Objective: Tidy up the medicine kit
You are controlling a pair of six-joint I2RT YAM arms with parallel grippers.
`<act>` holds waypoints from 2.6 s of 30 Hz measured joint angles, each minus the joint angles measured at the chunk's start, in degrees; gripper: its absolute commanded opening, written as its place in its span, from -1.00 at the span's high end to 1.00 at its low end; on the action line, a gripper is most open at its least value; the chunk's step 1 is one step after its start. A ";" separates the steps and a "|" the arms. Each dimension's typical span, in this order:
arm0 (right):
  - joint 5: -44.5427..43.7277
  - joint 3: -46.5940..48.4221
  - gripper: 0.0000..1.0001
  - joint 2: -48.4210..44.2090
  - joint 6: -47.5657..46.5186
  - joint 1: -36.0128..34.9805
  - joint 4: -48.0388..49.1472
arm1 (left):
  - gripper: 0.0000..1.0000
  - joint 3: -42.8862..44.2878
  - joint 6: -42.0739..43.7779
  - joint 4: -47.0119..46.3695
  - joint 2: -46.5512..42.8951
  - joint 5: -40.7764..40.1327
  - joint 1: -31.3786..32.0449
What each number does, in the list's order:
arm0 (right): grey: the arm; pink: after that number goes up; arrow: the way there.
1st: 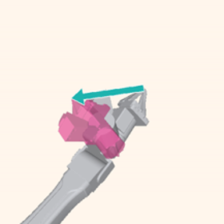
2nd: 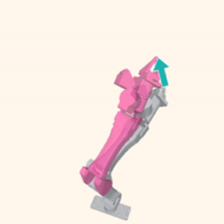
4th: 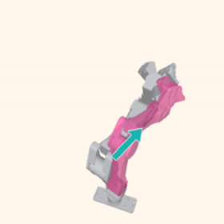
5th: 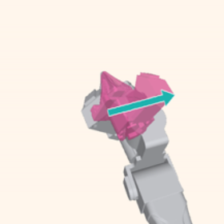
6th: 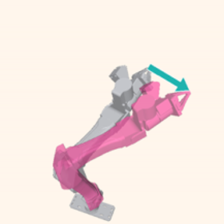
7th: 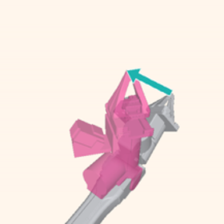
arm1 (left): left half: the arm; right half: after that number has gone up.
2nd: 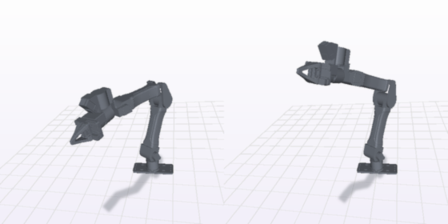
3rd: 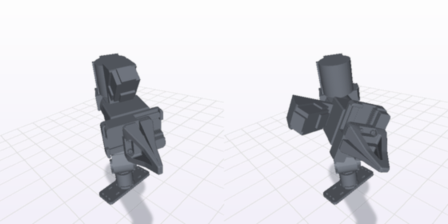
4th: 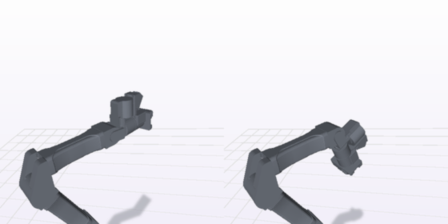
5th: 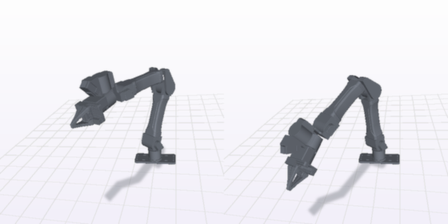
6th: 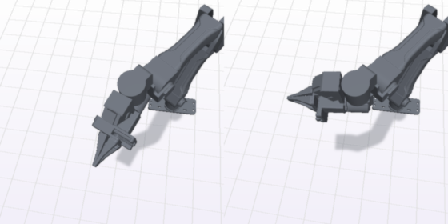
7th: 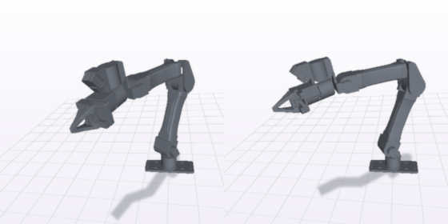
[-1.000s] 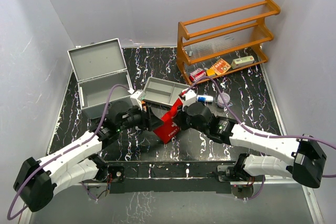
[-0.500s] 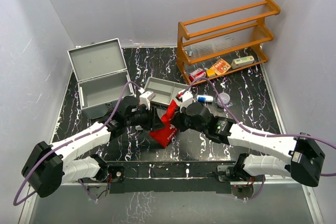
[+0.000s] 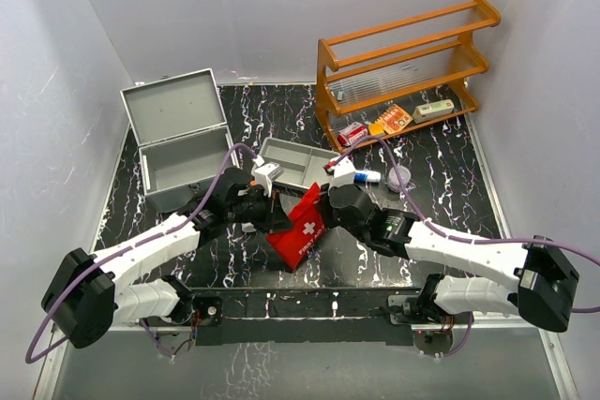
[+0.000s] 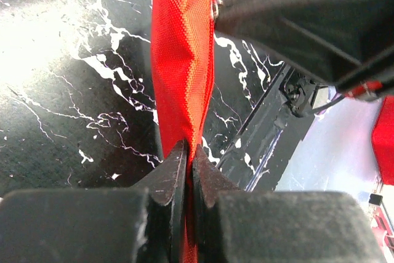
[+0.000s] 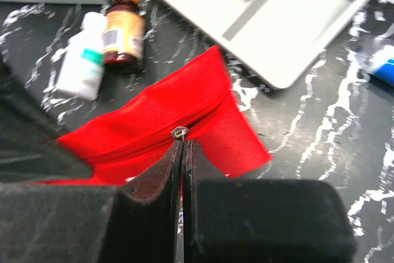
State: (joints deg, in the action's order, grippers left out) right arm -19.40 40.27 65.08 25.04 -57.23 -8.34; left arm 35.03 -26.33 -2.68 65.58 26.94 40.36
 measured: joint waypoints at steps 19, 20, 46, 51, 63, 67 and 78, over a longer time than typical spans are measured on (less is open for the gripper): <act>-1.55 1.57 1.00 1.46 -0.42 5.16 -3.37 | 1.00 0.81 5.20 4.35 -2.60 2.03 0.00; 0.94 1.57 1.00 1.03 -1.16 6.23 -3.37 | 1.00 0.94 5.62 4.70 -2.84 2.10 0.00; 50.14 18.45 -0.54 -6.51 -24.26 18.73 -15.21 | 1.00 19.96 35.30 26.45 -12.15 10.12 0.00; 60.13 18.99 -0.16 -6.60 -28.06 18.71 -18.82 | 1.00 23.78 39.41 28.65 -12.17 13.31 0.00; 66.79 18.95 0.72 -6.62 -27.82 18.71 -21.92 | -0.26 24.98 38.58 28.81 -12.72 15.21 0.00; 66.60 18.97 0.74 -6.67 -25.59 18.71 -21.68 | -0.40 23.41 29.14 23.50 -15.19 8.74 0.00; 60.19 19.43 0.76 -10.49 -14.47 18.73 -12.24 | -0.47 17.51 6.88 11.91 -18.49 -2.86 -0.13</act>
State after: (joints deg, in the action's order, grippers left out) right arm 40.80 59.70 54.59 10.57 -38.50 -20.58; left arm 52.53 -19.44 9.23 47.09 24.08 40.23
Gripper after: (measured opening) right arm 0.188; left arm 0.735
